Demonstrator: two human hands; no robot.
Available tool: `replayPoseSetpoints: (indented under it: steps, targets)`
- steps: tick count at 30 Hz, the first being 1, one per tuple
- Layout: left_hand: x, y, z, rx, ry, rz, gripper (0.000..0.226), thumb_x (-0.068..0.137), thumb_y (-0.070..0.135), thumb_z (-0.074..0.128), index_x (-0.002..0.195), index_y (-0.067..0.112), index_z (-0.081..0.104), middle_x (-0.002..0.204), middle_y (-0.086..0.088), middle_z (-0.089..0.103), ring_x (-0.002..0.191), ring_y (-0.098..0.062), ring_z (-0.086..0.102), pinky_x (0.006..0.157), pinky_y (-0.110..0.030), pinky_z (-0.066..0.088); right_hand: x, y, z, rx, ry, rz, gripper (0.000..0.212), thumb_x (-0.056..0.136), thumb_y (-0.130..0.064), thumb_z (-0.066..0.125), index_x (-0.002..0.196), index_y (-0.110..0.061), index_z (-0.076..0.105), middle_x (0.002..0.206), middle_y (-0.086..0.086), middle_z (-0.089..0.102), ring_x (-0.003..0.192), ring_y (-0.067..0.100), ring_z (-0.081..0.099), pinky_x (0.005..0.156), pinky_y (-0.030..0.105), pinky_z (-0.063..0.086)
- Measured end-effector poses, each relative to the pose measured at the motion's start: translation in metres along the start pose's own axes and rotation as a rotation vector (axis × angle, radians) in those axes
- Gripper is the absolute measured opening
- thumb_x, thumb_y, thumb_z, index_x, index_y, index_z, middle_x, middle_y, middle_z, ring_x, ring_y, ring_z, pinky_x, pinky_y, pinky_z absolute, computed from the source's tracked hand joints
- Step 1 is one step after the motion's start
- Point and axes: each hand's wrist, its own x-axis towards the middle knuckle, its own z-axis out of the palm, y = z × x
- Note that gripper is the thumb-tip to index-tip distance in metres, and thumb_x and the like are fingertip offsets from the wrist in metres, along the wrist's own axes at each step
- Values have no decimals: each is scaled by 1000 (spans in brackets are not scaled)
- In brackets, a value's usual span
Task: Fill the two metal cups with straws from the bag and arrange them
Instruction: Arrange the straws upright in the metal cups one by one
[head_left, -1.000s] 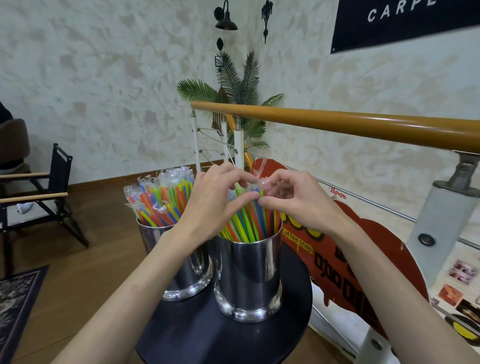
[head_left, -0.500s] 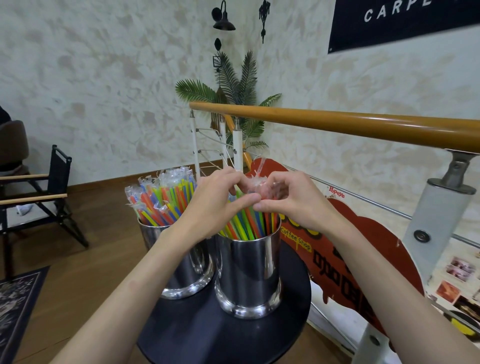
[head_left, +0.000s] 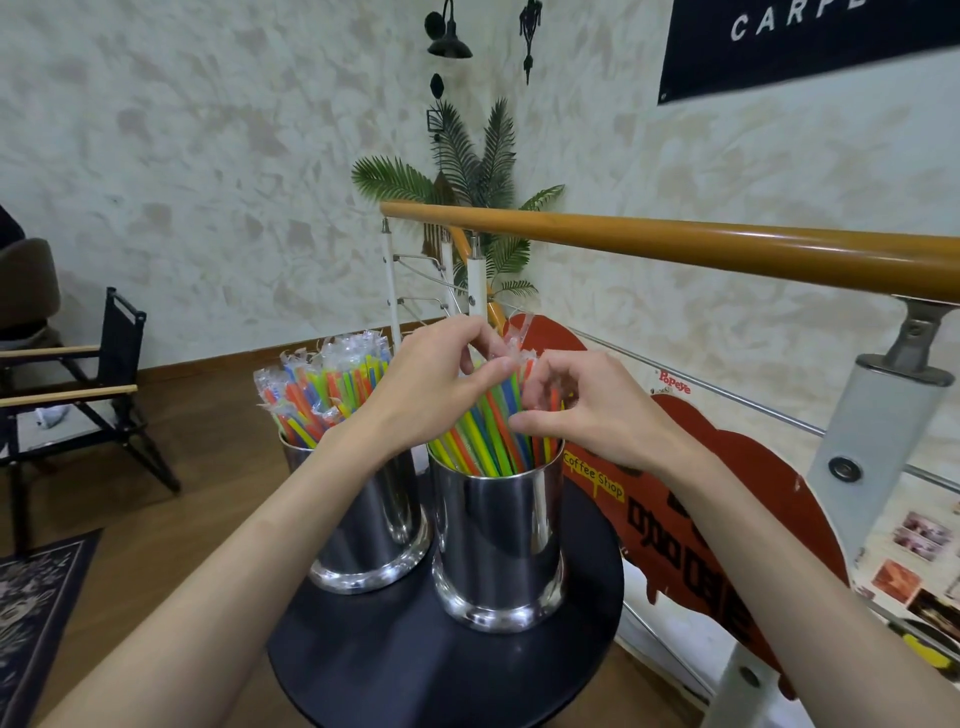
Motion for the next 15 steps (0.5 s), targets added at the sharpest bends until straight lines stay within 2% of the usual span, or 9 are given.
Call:
replayPoseSetpoints:
  steps: [2, 5, 7, 9, 11, 13, 15]
  targets:
    - [1, 1, 1, -5, 12, -3, 10, 93, 37, 67, 88, 29, 64, 86, 10, 66, 76, -16, 59, 76, -46, 52, -1, -4, -1, -13, -46, 6, 26, 74, -45, 87, 81, -26, 71, 81, -7, 63, 73, 12, 57, 65, 27, 47]
    - [1, 1, 2, -9, 10, -8, 11, 94, 35, 67, 91, 25, 66, 84, 8, 68, 73, -18, 60, 74, -47, 52, -2, -8, -2, 37, -96, 40, 43, 73, -68, 74, 84, -27, 73, 82, -15, 60, 75, 2, 54, 71, 23, 44]
    - [1, 1, 2, -17, 1, -7, 11, 95, 35, 66, 93, 24, 66, 85, 8, 67, 72, -21, 60, 73, -48, 52, -2, -11, -3, 78, -118, 57, 55, 79, -76, 59, 86, -23, 75, 86, -9, 62, 78, 5, 56, 76, 29, 48]
    - [0, 1, 2, -14, -5, 2, 12, 95, 36, 64, 93, 24, 65, 86, 8, 67, 72, -21, 59, 73, -47, 52, -4, -14, -5, 177, -137, 84, 58, 88, -72, 43, 94, -25, 78, 91, -8, 68, 86, 6, 62, 78, 32, 56]
    - [0, 1, 1, -19, -5, 5, 13, 95, 38, 63, 92, 25, 63, 85, 7, 65, 72, -21, 59, 73, -46, 52, -5, -15, -7, 301, -144, 112, 55, 95, -60, 33, 99, -27, 77, 95, -13, 73, 89, 7, 66, 76, 32, 58]
    - [0, 0, 1, -33, -6, 6, 15, 94, 42, 62, 91, 27, 62, 83, 7, 64, 71, -22, 59, 71, -46, 52, -4, -13, -9, 379, -143, 127, 58, 96, -47, 30, 101, -13, 77, 102, -9, 74, 89, 10, 69, 75, 33, 58]
    - [-1, 0, 0, -40, -6, 2, 16, 93, 46, 60, 89, 30, 60, 84, 6, 64, 72, -22, 59, 71, -46, 52, -3, -10, -9, 389, -158, 135, 51, 98, -36, 33, 103, -8, 75, 114, -3, 72, 94, 14, 72, 74, 34, 60]
